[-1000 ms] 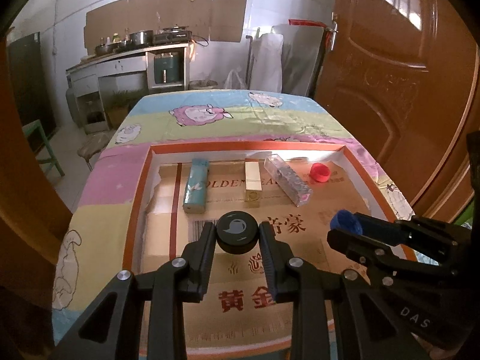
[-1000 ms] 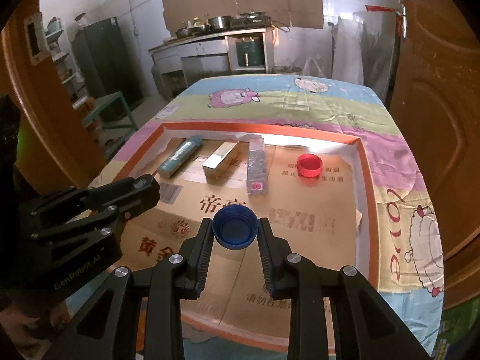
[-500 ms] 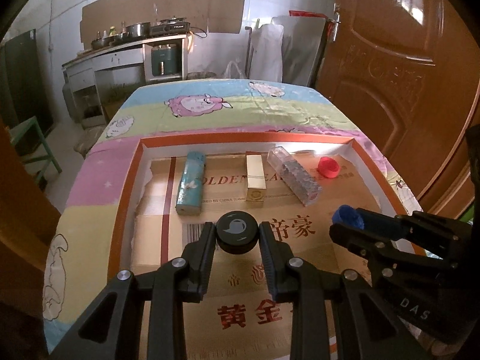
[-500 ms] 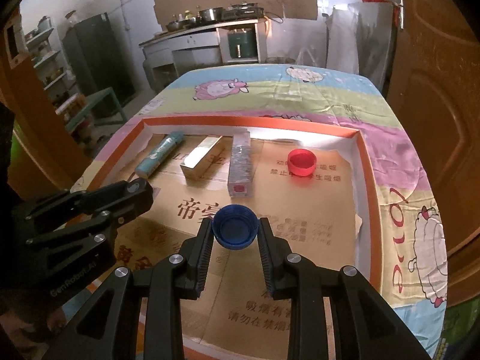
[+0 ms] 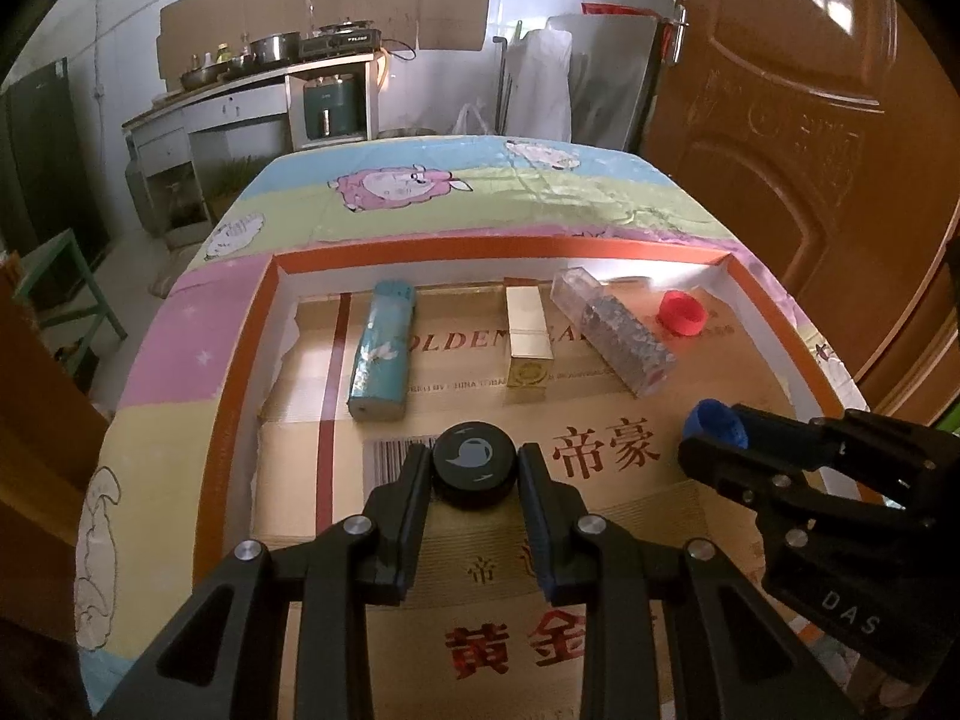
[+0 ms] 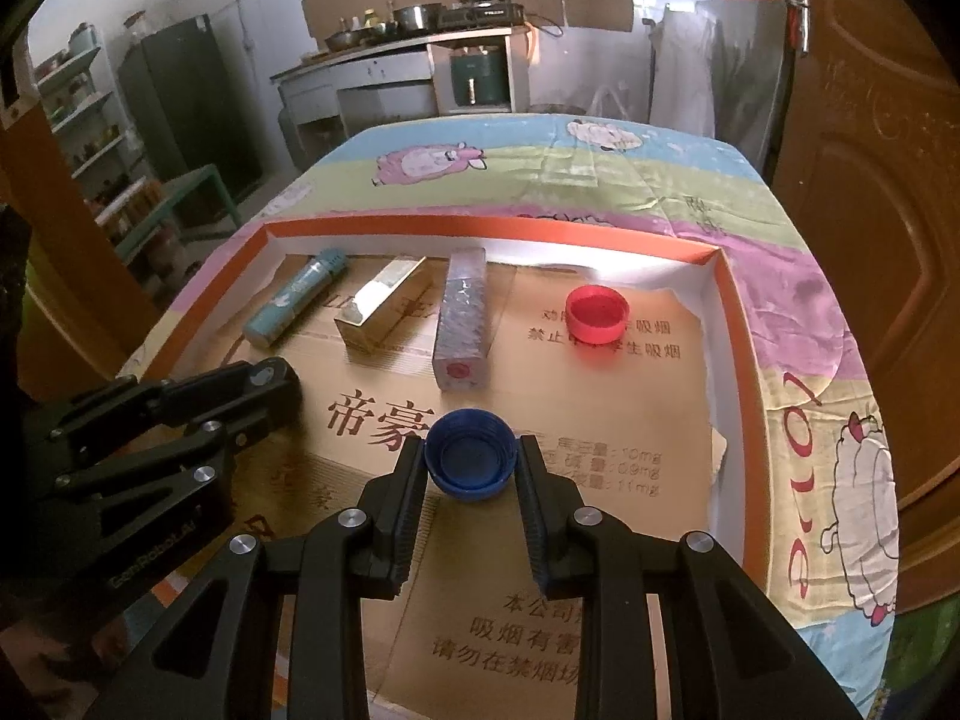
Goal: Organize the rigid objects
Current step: 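Carry the black tape roll and blue cap over the tray with both grippers, then open the left gripper releasing the tape roll while the right gripper releases the blue cap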
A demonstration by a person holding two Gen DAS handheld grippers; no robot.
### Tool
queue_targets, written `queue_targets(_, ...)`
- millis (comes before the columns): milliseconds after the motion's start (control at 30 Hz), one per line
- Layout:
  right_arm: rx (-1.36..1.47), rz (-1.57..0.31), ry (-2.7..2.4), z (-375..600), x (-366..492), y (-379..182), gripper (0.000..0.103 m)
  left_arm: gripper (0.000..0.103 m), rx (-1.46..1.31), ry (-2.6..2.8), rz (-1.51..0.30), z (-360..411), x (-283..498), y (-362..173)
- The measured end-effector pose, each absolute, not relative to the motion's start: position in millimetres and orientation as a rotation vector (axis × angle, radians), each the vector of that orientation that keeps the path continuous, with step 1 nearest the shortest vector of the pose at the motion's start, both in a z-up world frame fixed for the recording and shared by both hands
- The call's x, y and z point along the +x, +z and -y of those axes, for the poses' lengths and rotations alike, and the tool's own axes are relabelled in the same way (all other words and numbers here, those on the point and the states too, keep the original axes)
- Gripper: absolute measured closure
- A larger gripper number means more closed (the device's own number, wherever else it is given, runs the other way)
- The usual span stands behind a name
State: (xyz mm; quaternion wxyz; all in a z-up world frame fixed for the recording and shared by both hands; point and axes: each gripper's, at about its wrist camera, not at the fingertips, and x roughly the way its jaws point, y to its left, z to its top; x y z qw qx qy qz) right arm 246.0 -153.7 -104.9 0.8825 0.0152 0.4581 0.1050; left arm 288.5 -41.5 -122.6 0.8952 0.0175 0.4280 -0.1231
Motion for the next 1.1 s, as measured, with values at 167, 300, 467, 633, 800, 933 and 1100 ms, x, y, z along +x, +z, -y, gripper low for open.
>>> queue_targets(167,0.031,-0.962,0.214,153.9,248.0,-109.2,0.073,0.073,0.033,-0.259,-0.891,41.7,288.9,-125.0)
queue_targets(300,0.029,-0.961,0.213,153.9,247.9,-110.2,0.072,0.073,0.021,-0.27,-0.889,40.5,289.1,-126.0)
queue_targets(467,0.028,-0.958,0.212,153.6,247.9,-110.0,0.072,0.068,0.019,-0.279,-0.888,41.1,289.5,-126.0)
queue_targets(633,0.044,-0.953,0.209,155.7,247.7,-109.4,0.065,0.061,0.012,-0.278,-0.884,40.3,287.9,-125.0)
queue_targets(800,0.048,-0.949,0.207,157.1,244.2,-107.7,0.058,0.057,0.004,-0.28,-0.878,38.2,284.9,-122.3)
queue_targets(933,0.058,-0.949,0.203,158.7,242.1,-107.2,0.058,0.056,0.0,-0.278,-0.872,36.1,281.8,-119.8)
queue_targets(1100,0.062,-0.944,0.197,159.9,238.1,-104.2,0.058,0.056,-0.007,-0.272,-0.865,33.3,277.2,-115.2)
